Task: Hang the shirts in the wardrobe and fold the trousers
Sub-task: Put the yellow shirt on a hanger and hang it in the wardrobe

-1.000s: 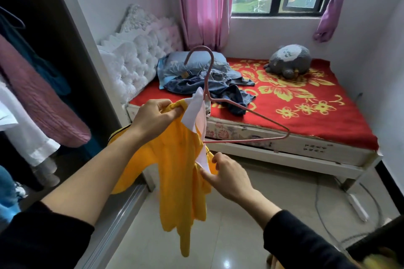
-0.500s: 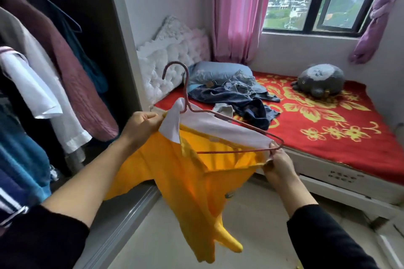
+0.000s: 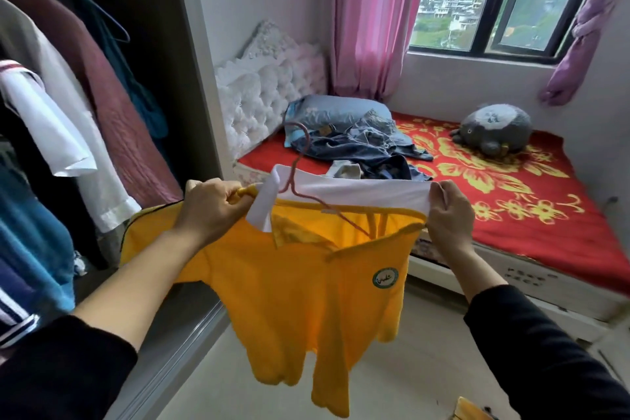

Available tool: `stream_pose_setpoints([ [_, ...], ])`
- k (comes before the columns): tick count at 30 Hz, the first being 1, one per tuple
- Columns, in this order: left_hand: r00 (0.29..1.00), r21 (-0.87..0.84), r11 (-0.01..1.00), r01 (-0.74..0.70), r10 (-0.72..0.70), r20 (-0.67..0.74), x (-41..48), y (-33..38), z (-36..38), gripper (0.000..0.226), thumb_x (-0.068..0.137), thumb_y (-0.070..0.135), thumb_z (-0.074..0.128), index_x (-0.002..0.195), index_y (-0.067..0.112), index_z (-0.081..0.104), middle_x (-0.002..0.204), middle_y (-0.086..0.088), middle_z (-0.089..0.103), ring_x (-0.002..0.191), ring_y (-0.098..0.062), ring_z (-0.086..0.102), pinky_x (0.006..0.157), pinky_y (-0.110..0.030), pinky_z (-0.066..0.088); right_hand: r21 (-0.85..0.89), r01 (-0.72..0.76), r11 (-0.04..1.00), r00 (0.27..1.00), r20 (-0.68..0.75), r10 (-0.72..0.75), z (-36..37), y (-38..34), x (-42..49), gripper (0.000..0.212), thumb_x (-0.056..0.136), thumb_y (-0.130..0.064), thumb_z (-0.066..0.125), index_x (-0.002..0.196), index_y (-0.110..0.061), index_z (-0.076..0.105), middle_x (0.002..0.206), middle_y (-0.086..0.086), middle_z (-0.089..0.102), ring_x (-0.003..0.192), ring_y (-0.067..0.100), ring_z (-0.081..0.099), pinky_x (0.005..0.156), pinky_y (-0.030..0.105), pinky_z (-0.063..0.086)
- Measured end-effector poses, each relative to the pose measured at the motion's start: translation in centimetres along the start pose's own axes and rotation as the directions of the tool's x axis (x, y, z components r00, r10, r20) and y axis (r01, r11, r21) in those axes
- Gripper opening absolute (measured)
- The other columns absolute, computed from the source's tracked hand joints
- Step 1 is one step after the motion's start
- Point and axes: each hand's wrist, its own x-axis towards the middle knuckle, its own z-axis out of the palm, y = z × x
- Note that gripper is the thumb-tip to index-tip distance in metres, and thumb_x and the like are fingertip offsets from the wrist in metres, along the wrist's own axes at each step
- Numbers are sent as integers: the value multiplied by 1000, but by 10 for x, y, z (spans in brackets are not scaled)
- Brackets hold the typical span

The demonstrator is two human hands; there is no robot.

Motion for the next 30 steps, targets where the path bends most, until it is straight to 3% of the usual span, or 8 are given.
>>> stream_pose_setpoints([
  [4, 1000, -59, 998, 2, -3, -20, 5, 10, 11, 61, 83, 68, 31, 53, 17, 45, 49, 3, 47, 53, -21, 45, 61, -35, 31, 225, -58, 973, 981, 193, 14, 13, -45, -2, 25, 101, -23, 47, 86, -7, 59, 79, 8, 57, 71, 17, 51, 63, 35, 43],
  [6, 1000, -124, 992, -9, 6, -22, 7, 18, 16, 63, 83, 70, 32, 55, 16, 49, 49, 3, 47, 52, -20, 47, 60, -35, 34, 308, -10, 951, 948, 305, -88, 24, -71, -7, 25, 100, -25, 48, 86, -11, 63, 77, 1, 60, 68, 7, 54, 62, 24, 43],
  [8, 1000, -190, 982, -15, 10, -26, 9, 24, 17, 59, 85, 69, 36, 55, 19, 50, 49, 5, 47, 51, -17, 48, 61, -37, 37, 306, 89, 948, 906, 371, -204, 34, -90, -8, 24, 99, -29, 50, 84, -18, 65, 75, -6, 60, 66, 0, 54, 59, 18, 42],
  [10, 999, -260, 966, 9, -16, -27, 12, 26, 13, 57, 86, 66, 41, 57, 18, 53, 50, 2, 50, 52, -19, 49, 61, -38, 39, 216, 183, 959, 874, 410, -259, 44, -98, -6, 33, 97, -38, 49, 76, -16, 61, 72, -3, 57, 67, 9, 52, 63, 31, 41],
  [16, 1000, -307, 952, -2, 11, 26, 21, 30, -9, 64, 84, 69, 46, 66, 9, 58, 57, -6, 55, 55, -19, 50, 51, -35, 37, -165, 320, 933, 916, 305, -260, 53, -114, 2, 57, 101, -46, 33, 59, -10, 46, 54, 1, 46, 50, 18, 42, 50, 31, 30],
  [20, 998, -262, 963, 58, -59, 5, 26, 9, -30, 60, 74, 80, 39, 58, 23, 52, 50, 5, 49, 50, -12, 48, 50, -28, 32, -75, 267, 961, 950, 192, -248, 44, -126, 37, 55, 99, -42, 42, 52, -13, 41, 49, -1, 42, 47, 16, 37, 52, 31, 30],
  [26, 983, -354, 924, 144, -176, -60, 37, 8, -36, 72, 69, 82, 41, 60, 12, 53, 50, 0, 49, 48, -13, 48, 49, -33, 34, -75, 387, 919, 912, 175, -370, 34, -145, 60, 33, 97, -39, 50, 84, -9, 56, 76, 4, 58, 67, 21, 53, 58, 29, 38],
  [30, 980, -392, 907, 154, -192, -59, 52, 12, -39, 86, 67, 85, 43, 69, 0, 55, 61, -19, 54, 55, -33, 53, 51, -41, 40, -199, 672, 713, 736, 287, -614, 35, -165, 51, 37, 98, -43, 35, 114, -17, 56, 105, 0, 57, 87, 17, 52, 77, 36, 42],
])
